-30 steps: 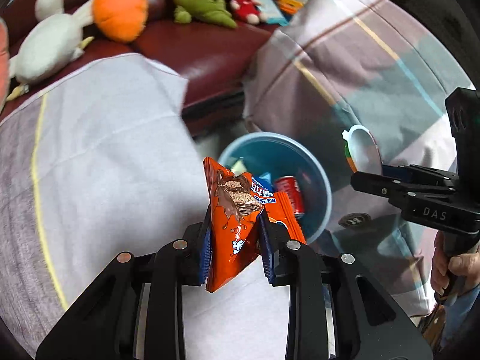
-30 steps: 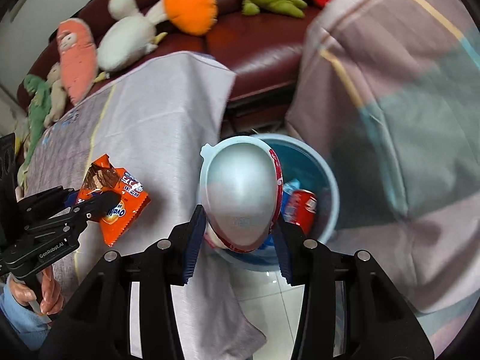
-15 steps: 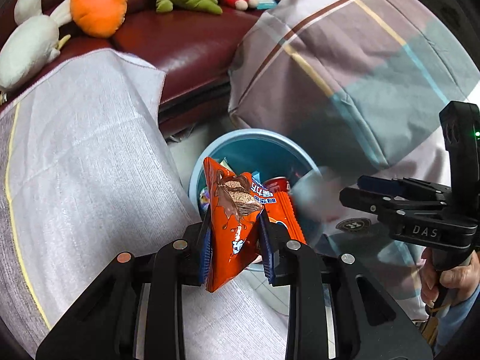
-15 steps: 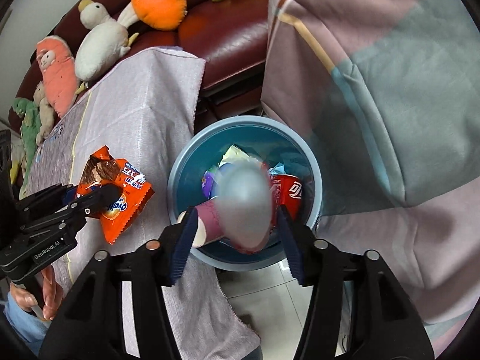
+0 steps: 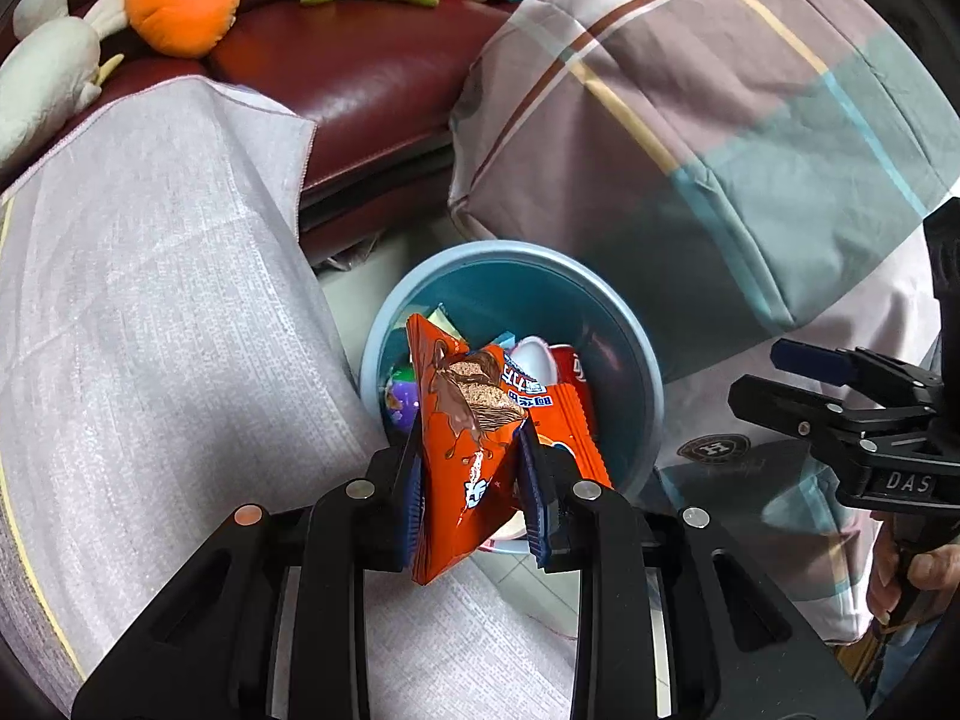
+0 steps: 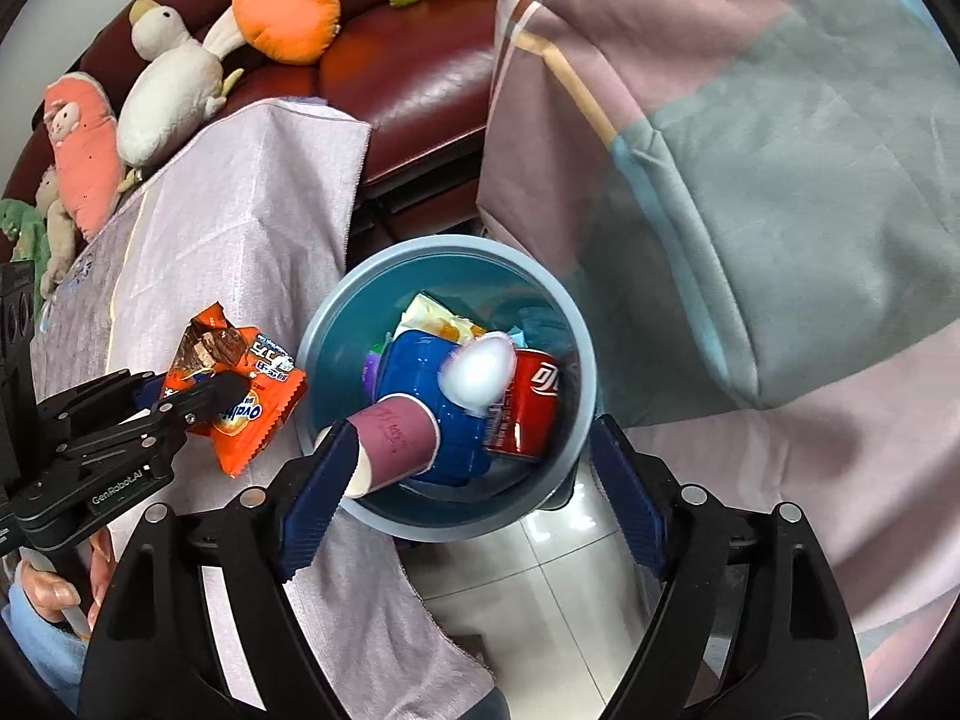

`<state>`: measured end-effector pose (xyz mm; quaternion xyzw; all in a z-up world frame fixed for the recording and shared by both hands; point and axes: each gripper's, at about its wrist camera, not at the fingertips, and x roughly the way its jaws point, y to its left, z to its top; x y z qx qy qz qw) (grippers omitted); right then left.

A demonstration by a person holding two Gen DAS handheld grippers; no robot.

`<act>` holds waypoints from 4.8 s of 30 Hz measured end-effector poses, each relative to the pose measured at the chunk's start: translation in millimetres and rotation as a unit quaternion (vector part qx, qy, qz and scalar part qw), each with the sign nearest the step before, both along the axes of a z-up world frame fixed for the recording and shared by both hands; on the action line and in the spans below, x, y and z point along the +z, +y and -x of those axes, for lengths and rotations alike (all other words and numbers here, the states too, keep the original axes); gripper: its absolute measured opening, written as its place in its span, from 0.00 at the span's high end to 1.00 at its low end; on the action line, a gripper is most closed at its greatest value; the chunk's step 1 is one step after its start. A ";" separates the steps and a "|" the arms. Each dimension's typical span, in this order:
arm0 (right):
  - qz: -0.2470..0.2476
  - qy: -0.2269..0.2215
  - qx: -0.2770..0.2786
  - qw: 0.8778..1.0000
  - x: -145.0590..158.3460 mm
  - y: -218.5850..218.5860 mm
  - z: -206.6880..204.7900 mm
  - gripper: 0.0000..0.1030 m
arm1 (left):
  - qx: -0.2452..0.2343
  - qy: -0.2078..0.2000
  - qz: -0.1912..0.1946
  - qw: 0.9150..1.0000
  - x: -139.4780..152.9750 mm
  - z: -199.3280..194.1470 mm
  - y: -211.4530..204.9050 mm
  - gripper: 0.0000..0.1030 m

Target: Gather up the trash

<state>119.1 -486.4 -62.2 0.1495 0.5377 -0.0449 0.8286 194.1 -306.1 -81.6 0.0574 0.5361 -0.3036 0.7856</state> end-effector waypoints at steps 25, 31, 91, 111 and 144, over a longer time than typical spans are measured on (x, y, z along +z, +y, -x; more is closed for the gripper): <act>0.044 0.024 -0.031 0.998 -3.4 -11.1 1.5 0.20 | -0.014 -0.021 -0.021 0.999 -9.2 -3.9 -20.2 0.14; 0.049 0.024 -0.026 0.998 2.7 -5.7 7.6 0.17 | -0.004 -0.018 -0.026 0.999 -5.2 0.9 -10.1 0.13; 0.133 -0.054 0.026 0.989 63.3 118.9 151.9 0.07 | 0.086 -0.115 -0.027 0.989 67.0 158.4 136.6 0.04; 0.161 -0.064 -0.014 0.985 45.5 115.2 140.1 0.07 | 0.099 -0.114 -0.047 0.987 37.3 150.8 143.6 0.04; 0.152 -0.021 -0.015 0.988 23.3 115.9 102.6 0.07 | 0.102 -0.101 -0.076 0.987 19.1 119.5 152.3 0.04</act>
